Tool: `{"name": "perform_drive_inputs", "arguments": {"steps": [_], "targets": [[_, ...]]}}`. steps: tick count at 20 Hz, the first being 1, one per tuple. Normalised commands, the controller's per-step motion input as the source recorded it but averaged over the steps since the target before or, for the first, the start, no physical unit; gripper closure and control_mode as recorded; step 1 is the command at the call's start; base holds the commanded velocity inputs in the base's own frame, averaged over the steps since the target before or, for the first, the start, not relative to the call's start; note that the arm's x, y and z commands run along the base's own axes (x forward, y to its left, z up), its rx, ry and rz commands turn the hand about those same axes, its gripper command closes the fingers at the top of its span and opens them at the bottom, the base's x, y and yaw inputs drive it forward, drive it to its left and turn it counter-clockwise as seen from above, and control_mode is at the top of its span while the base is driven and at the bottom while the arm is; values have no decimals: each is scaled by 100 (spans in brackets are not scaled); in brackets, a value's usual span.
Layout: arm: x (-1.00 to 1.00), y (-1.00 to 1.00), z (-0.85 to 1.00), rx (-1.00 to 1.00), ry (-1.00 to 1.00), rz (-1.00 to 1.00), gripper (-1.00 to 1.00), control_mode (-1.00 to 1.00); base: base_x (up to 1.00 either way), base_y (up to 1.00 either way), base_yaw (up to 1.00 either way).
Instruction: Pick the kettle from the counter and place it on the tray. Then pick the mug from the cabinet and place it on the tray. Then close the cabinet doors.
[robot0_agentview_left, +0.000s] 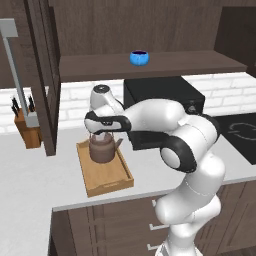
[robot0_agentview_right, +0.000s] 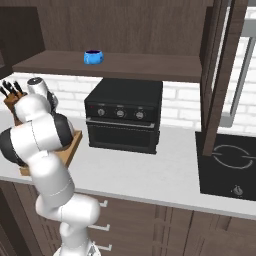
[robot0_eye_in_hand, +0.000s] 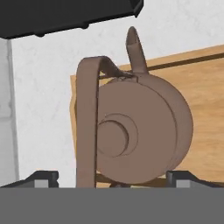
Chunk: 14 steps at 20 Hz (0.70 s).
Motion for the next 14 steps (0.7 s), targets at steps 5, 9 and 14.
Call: {"name": "perform_drive_inputs", "arguments": {"steps": [5, 9, 14], "targets": [[-18, 1, -10, 0, -6, -4, -100, -100, 0, 0, 0], [-7, 0, -16, 0, -10, -2, -100, -100, 0, 0, 0], [-32, 1, 26, -3, -18, -3, -100, -100, 0, 0, 0]]}}
